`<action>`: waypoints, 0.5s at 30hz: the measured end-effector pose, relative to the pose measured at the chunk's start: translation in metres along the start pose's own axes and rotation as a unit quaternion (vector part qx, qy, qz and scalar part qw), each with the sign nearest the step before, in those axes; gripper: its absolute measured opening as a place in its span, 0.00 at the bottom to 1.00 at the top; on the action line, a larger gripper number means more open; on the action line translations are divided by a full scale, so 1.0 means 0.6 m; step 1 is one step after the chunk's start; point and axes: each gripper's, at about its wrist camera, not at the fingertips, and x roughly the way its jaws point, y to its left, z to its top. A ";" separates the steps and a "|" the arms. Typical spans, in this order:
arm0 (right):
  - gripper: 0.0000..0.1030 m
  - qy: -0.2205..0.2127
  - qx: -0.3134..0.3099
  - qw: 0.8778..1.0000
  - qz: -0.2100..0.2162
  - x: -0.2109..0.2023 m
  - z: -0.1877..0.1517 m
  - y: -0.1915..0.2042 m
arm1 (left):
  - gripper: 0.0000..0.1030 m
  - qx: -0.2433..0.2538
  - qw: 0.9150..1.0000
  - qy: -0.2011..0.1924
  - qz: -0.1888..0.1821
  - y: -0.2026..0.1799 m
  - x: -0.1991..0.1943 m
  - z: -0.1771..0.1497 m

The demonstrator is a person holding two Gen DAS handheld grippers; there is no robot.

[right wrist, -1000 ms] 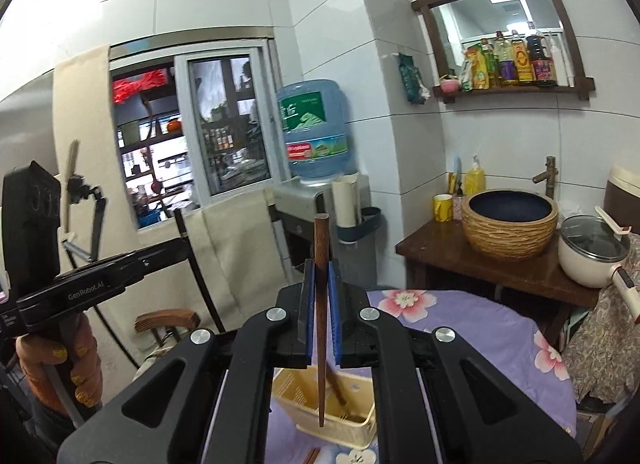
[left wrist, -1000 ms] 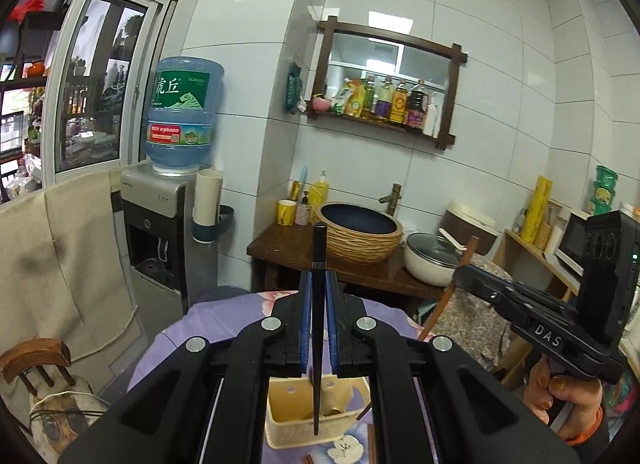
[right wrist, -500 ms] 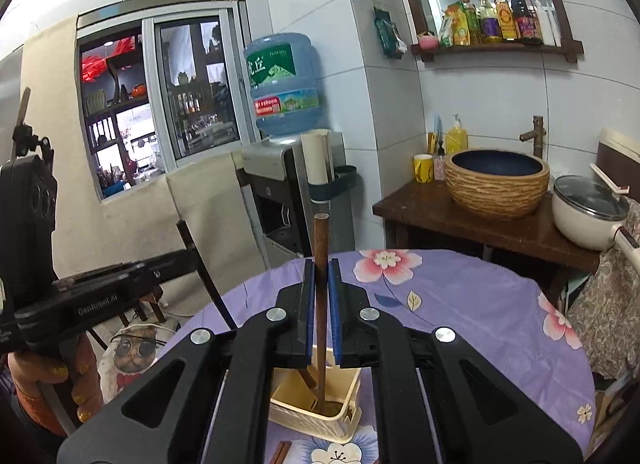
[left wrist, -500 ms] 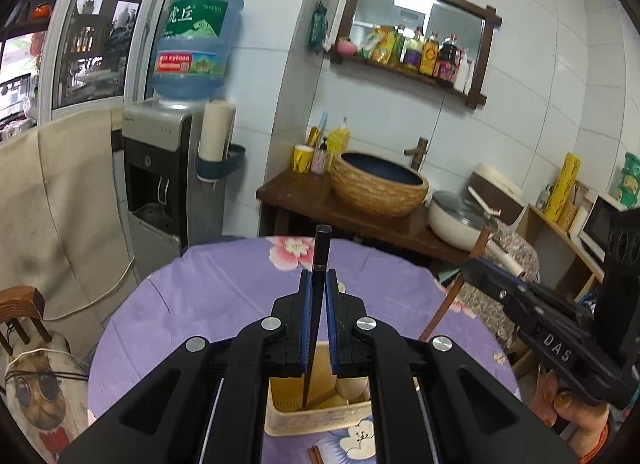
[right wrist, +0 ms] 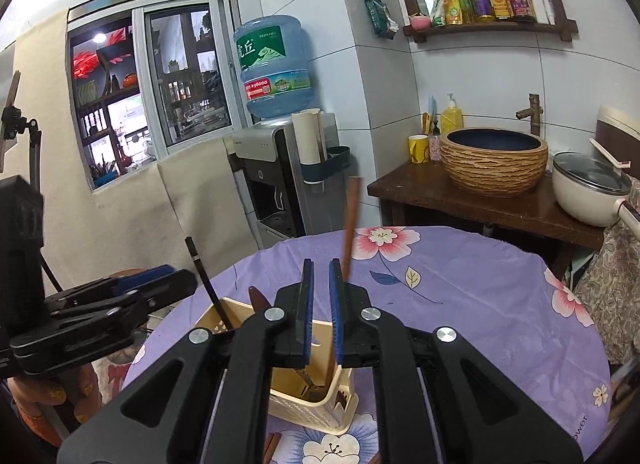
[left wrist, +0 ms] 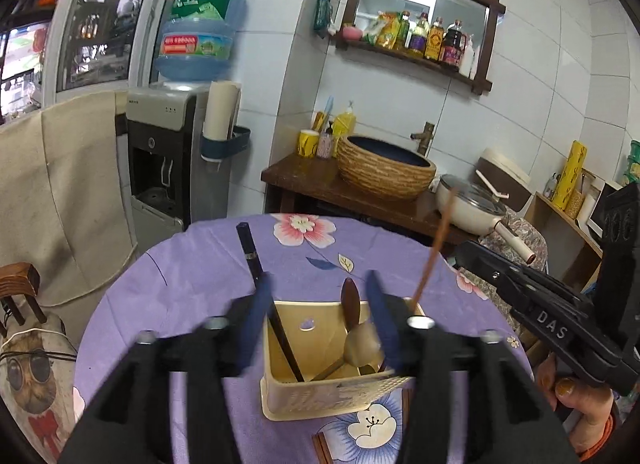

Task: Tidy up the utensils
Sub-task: 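Lower the wooden chopstick into the holder with the right tool while the left tool drops the black one, then move both open tools back down toward the chopsticks on the cloth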

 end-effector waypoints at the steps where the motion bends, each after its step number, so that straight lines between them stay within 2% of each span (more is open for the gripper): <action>1: 0.21 -0.004 0.001 1.000 -0.002 -0.004 -0.004 -0.001 | 0.61 0.003 1.000 -0.011 0.006 0.000 -0.011 -0.005; 3: 0.42 -0.010 0.000 1.000 -0.013 -0.016 -0.015 -0.001 | 0.69 0.011 1.000 -0.022 0.011 -0.003 -0.029 -0.017; 4: 0.46 -0.011 -0.001 1.000 -0.019 -0.022 -0.021 -0.001 | 0.75 0.014 0.999 -0.026 0.012 -0.002 -0.039 -0.024; 8: 0.50 0.009 0.002 1.000 -0.014 -0.041 -0.057 -0.003 | 0.84 0.012 0.999 -0.026 0.019 0.009 -0.065 -0.054; 15: 0.59 0.045 0.011 0.998 -0.030 -0.075 -0.140 -0.016 | 0.87 -0.029 0.999 0.004 0.040 0.051 -0.080 -0.112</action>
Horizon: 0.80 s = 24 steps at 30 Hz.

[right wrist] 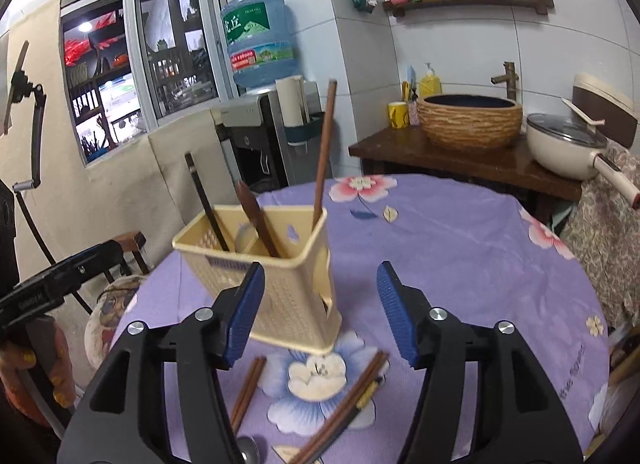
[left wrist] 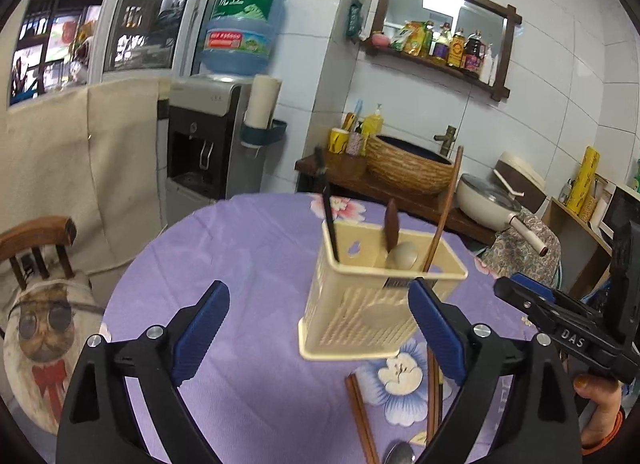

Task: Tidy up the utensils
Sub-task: 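Move both open tools back down toward the chopsticks on the cloth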

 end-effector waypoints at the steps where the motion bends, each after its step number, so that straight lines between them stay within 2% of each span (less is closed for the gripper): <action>1: 0.60 0.004 -0.002 1.000 -0.005 -0.003 -0.013 0.000 | 0.87 -0.001 1.000 0.008 0.003 0.005 0.001 -0.010; 4: 0.60 0.020 -0.002 1.000 -0.012 -0.008 -0.049 -0.002 | 0.87 -0.009 0.999 0.029 0.014 0.021 0.003 -0.044; 8: 0.60 0.051 0.026 0.998 -0.008 -0.006 -0.095 -0.017 | 0.87 -0.012 0.998 0.059 0.030 0.037 0.011 -0.090; 13: 0.60 0.075 0.028 0.996 -0.041 0.004 -0.144 -0.024 | 0.87 -0.003 0.995 0.091 0.030 0.036 0.016 -0.137; 17: 0.60 0.102 0.038 0.993 -0.052 0.017 -0.180 -0.031 | 0.86 0.009 0.994 0.106 0.035 0.025 0.020 -0.164; 24: 0.60 0.133 0.024 0.988 -0.078 0.038 -0.204 -0.031 | 0.84 0.023 0.991 0.127 0.033 0.005 0.033 -0.192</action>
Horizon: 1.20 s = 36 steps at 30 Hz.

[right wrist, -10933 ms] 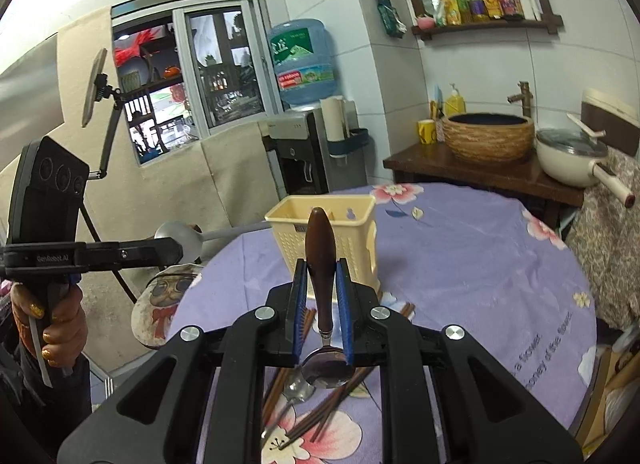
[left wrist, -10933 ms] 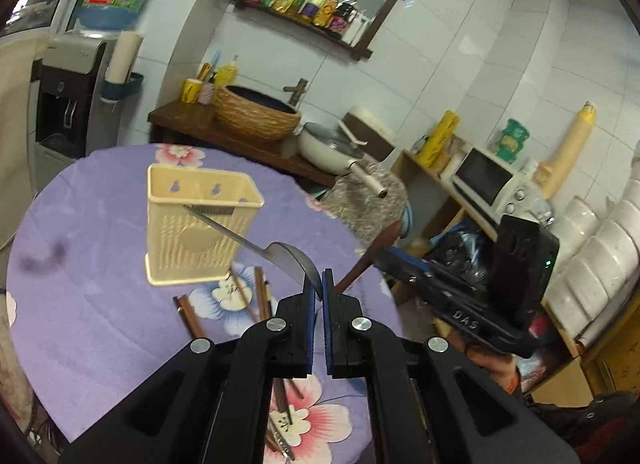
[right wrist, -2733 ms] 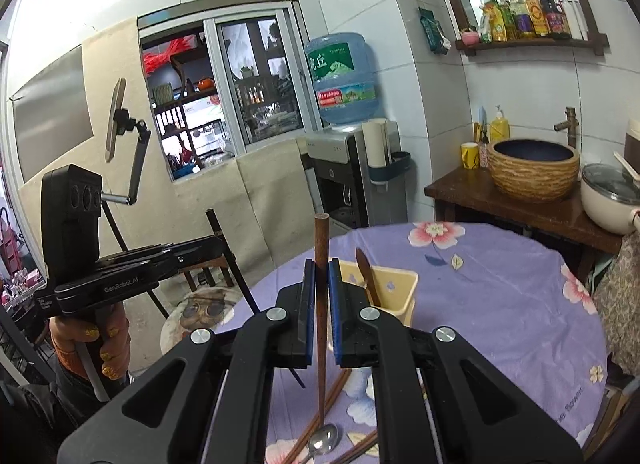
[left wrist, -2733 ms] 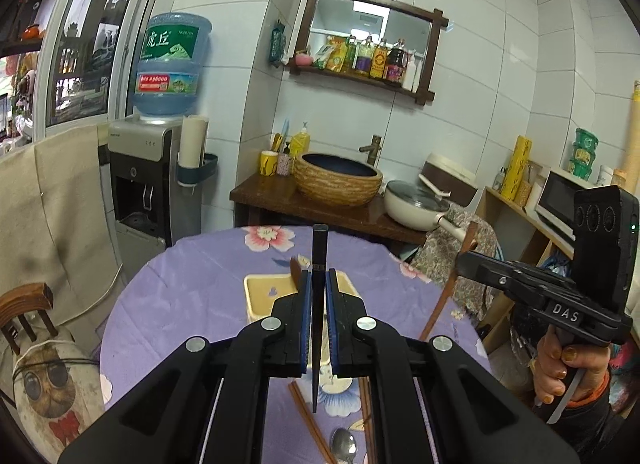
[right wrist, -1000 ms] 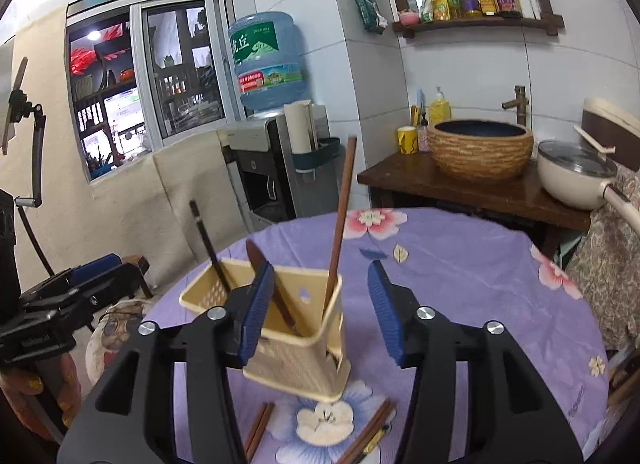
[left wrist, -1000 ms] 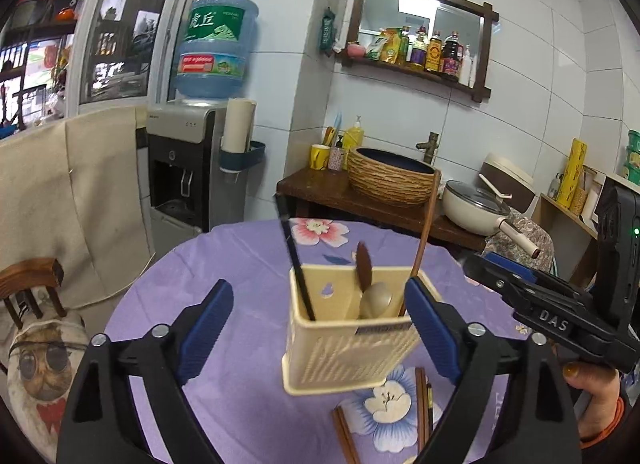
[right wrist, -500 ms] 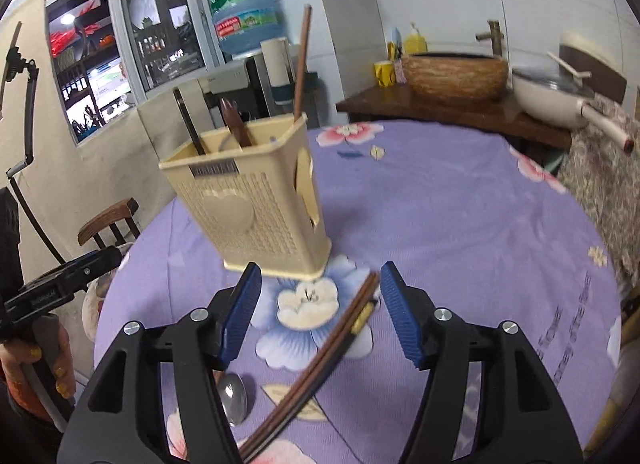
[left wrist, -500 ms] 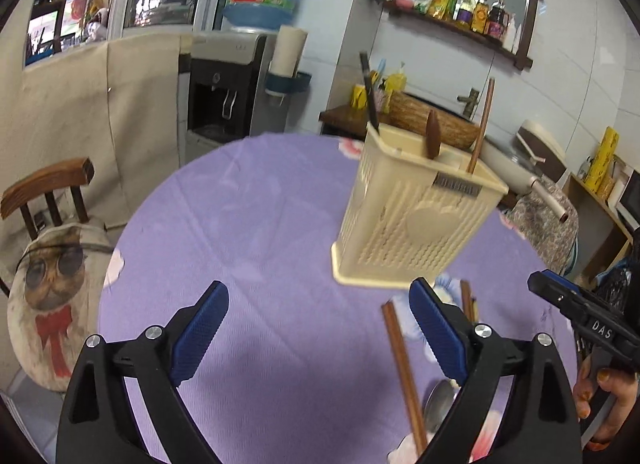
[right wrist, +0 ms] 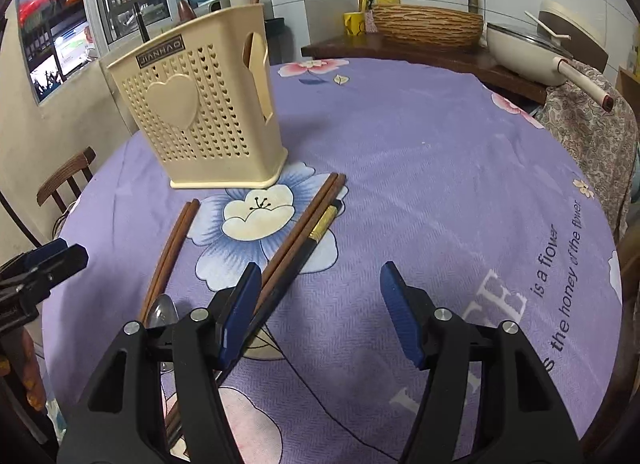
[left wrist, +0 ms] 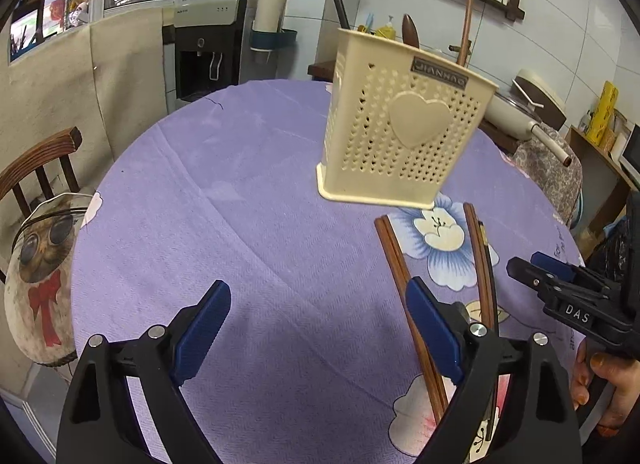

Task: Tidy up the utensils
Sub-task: 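Move both open tools back down toward the chopsticks on the cloth, then grasp a black-and-gold chopstick with the right tool while the left tool grasps a wooden chopstick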

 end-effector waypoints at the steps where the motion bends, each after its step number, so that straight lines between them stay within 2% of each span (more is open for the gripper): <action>1: 0.60 0.006 -0.001 1.000 -0.004 0.005 0.000 0.001 | 0.84 0.002 1.000 0.002 0.000 -0.003 0.002 -0.002; 12: 0.60 0.036 -0.038 0.997 -0.061 0.040 0.009 0.020 | 0.84 0.018 1.000 0.016 0.010 -0.017 0.017 -0.014; 16: 0.59 0.048 -0.044 0.996 -0.061 0.048 0.015 0.013 | 0.84 0.018 1.000 0.018 0.010 -0.018 0.020 -0.012; 20: 0.47 0.054 -0.032 0.997 -0.053 0.064 0.026 0.007 | 0.81 0.027 0.999 0.020 0.010 -0.024 0.025 -0.009; 24: 0.43 0.051 -0.031 0.997 -0.054 0.075 0.037 0.010 | 0.76 0.039 0.999 0.026 0.014 -0.033 0.033 -0.006; 29: 0.30 0.049 -0.022 0.997 -0.046 0.086 0.048 0.011 | 0.70 0.049 0.998 0.037 0.014 -0.042 0.051 0.000; 36: 0.29 0.044 -0.016 0.999 -0.028 0.086 0.049 0.011 | 0.64 0.060 0.997 0.053 0.009 -0.058 0.078 0.006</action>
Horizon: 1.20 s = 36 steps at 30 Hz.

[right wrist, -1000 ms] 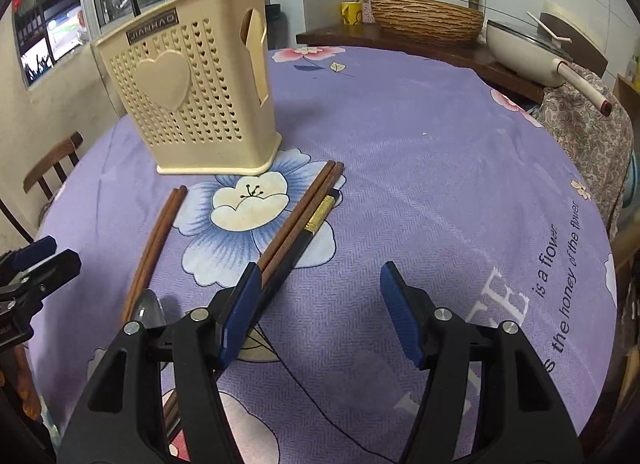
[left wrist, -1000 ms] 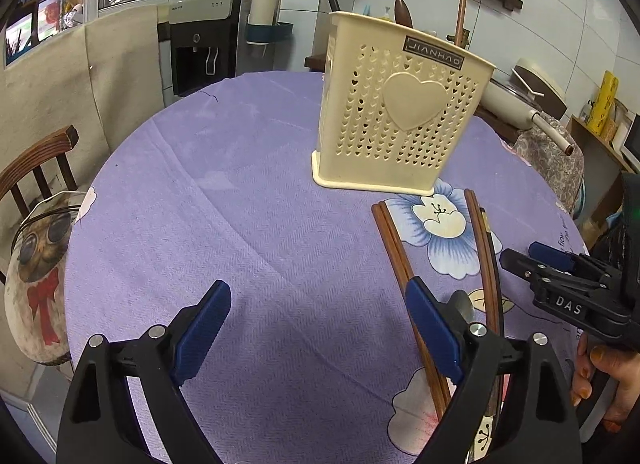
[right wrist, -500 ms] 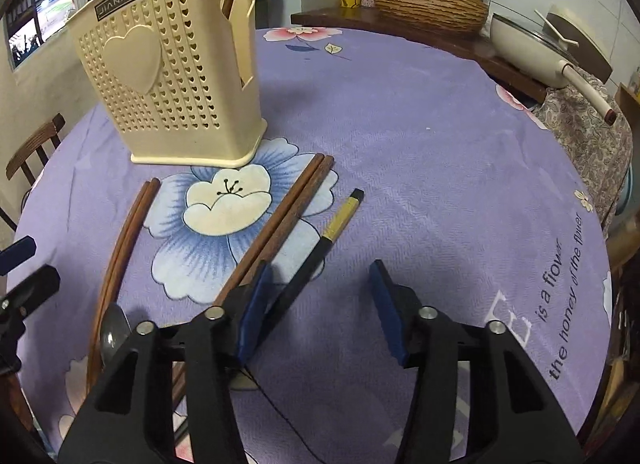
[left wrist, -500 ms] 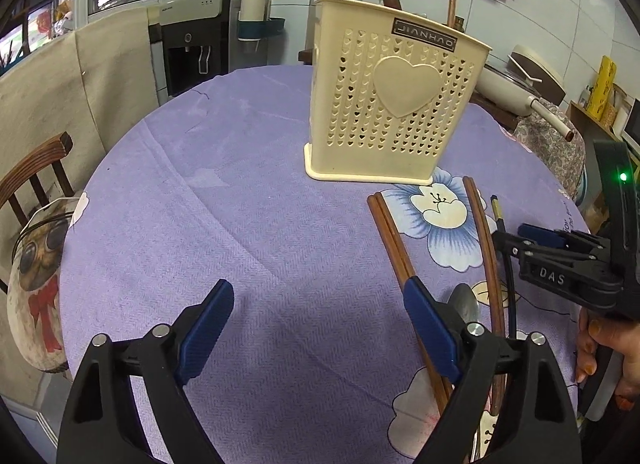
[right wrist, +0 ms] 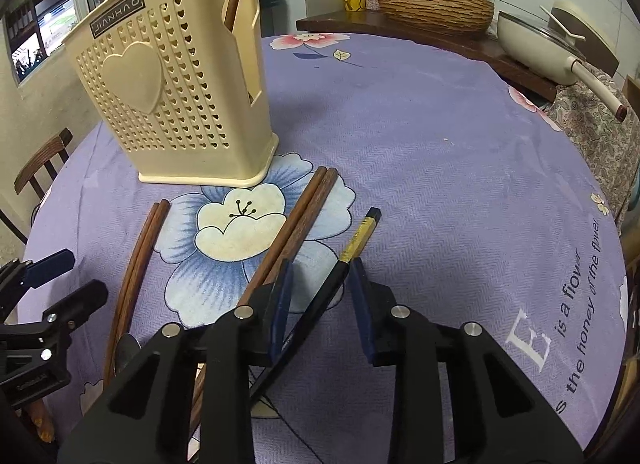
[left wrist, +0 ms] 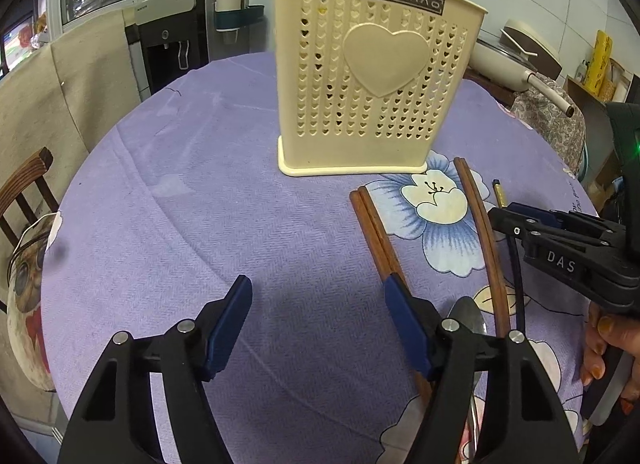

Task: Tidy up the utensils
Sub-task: 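Grasp a black-and-gold chopstick with the right tool while the left tool grasps a wooden chopstick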

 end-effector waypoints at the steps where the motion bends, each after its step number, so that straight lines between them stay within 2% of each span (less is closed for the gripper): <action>1: 0.29 -0.001 0.000 1.000 0.000 -0.001 -0.001 0.001 | 0.63 0.003 1.000 0.002 0.001 -0.003 0.003 0.000; 7: 0.29 -0.004 -0.004 1.000 0.000 -0.003 -0.007 0.004 | 0.60 0.008 1.000 0.007 -0.007 -0.015 0.006 0.002; 12: 0.29 -0.006 -0.006 1.000 -0.001 -0.004 -0.010 0.005 | 0.60 0.017 1.000 0.005 0.004 -0.022 0.008 0.001; 19: 0.29 0.000 -0.006 1.000 0.000 -0.005 -0.010 0.006 | 0.60 0.000 1.000 0.013 0.001 -0.007 0.006 -0.002; 22: 0.29 0.009 -0.007 1.000 0.005 -0.002 -0.002 0.009 | 0.51 0.017 1.000 0.022 0.012 -0.018 0.015 0.007; 27: 0.29 0.017 -0.003 1.000 0.015 0.004 0.009 0.018 | 0.48 0.032 0.999 0.034 0.010 -0.031 0.039 0.036; 33: 0.19 0.019 0.004 1.000 0.020 0.013 0.020 0.022 | 0.34 0.035 0.999 0.036 0.007 -0.037 0.049 0.049; 36: 0.15 0.021 0.011 0.999 0.027 0.018 0.026 0.020 | 0.22 0.030 0.999 0.034 0.007 -0.034 0.049 0.050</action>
